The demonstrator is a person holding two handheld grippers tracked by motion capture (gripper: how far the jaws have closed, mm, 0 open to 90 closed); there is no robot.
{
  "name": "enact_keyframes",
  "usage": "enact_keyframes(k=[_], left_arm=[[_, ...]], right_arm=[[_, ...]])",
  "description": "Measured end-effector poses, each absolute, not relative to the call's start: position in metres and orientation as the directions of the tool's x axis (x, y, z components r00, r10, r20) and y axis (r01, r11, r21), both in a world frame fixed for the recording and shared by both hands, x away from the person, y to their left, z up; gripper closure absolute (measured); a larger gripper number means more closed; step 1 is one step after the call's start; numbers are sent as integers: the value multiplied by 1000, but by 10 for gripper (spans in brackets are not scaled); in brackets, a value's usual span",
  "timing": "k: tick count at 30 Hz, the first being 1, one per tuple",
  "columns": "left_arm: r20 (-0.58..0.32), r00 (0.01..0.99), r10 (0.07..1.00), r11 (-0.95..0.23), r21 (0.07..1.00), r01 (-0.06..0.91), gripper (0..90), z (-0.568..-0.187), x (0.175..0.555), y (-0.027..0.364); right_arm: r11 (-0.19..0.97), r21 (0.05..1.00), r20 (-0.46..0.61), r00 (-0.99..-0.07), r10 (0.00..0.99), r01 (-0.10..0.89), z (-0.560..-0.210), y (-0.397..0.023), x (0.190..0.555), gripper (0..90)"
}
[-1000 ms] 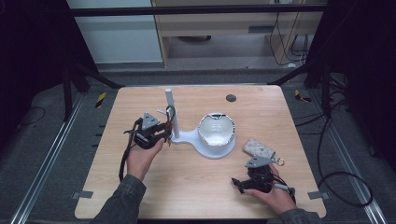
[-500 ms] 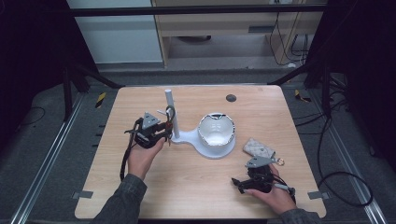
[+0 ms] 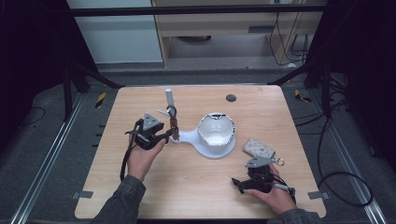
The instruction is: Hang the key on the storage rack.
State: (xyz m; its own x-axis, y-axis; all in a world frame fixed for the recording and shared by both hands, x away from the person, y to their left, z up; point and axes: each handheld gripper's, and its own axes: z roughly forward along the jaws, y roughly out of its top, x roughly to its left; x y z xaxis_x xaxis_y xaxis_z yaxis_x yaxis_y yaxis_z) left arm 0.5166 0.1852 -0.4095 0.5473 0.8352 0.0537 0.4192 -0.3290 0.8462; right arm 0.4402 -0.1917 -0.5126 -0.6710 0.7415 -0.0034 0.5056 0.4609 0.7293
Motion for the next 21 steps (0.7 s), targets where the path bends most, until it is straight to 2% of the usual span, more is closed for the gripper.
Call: enact_keyframes(k=[12, 17, 21], left_arm=[[74, 538, 839, -365, 811, 457, 361, -427, 507, 205], [43, 537, 843, -355, 793, 495, 246, -444, 505, 216], [20, 529, 848, -338, 789, 512, 202, -455, 504, 221]], right_arm=[[461, 729, -4, -671, 741, 506, -513, -192, 440, 49], [463, 729, -4, -674, 739, 504, -512, -192, 440, 48], [463, 730, -3, -675, 738, 503, -513, -192, 441, 46]])
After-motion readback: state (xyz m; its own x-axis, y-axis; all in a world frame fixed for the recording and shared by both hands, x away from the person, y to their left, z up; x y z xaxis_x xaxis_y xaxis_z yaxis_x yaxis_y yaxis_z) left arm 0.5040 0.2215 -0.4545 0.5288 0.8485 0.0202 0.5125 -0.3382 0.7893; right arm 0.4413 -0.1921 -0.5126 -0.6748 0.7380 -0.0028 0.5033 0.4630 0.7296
